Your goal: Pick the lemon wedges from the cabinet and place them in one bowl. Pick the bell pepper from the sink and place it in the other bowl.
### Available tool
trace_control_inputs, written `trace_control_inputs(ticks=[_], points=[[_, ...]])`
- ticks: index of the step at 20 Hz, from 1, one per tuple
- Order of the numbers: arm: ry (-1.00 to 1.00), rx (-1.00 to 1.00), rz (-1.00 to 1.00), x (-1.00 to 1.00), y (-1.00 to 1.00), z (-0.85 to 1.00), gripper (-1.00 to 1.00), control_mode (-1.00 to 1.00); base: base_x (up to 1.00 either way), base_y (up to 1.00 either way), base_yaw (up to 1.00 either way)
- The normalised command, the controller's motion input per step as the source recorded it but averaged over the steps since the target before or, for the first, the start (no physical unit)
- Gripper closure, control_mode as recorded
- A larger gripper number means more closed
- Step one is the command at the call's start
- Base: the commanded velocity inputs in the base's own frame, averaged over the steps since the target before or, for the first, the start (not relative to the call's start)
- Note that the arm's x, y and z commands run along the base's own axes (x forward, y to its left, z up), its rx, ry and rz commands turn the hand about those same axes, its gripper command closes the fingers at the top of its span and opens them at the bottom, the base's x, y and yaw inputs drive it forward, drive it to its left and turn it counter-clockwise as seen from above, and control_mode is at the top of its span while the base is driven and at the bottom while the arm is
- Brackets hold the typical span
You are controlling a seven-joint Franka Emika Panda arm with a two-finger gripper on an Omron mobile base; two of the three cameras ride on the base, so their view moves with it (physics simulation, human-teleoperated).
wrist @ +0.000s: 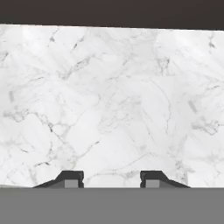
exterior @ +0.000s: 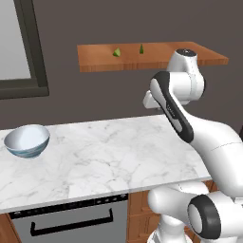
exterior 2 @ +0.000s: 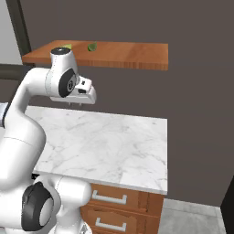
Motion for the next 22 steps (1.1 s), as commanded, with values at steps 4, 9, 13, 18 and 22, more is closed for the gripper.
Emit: trace_control_inputs(ticks=[4, 9, 13, 18, 22], points=[[-0.03, -0.01, 0.00, -0.02, 0.12, 0.01, -1.00, -1.00, 0.00, 0.00, 0.00], [-0.12, -0.02, -0.03, -0.19, 0.03, 0.03, -1.00, -1.00, 0.00, 0.00, 0.00], [-0.15, -0.01, -0.06, -0.15, 0.00, 0.17, -1.00, -1.00, 0.00, 0.00, 0.00], [-0.06, 0.00, -0.06, -0.08, 0.00, 0.32, -1.00, -1.00, 0.00, 0.00, 0.00], [-0.04, 0.00, -0.02, -0.08, 0.01, 0.37, -1.00, -1.00, 0.00, 0.00, 0.00]])
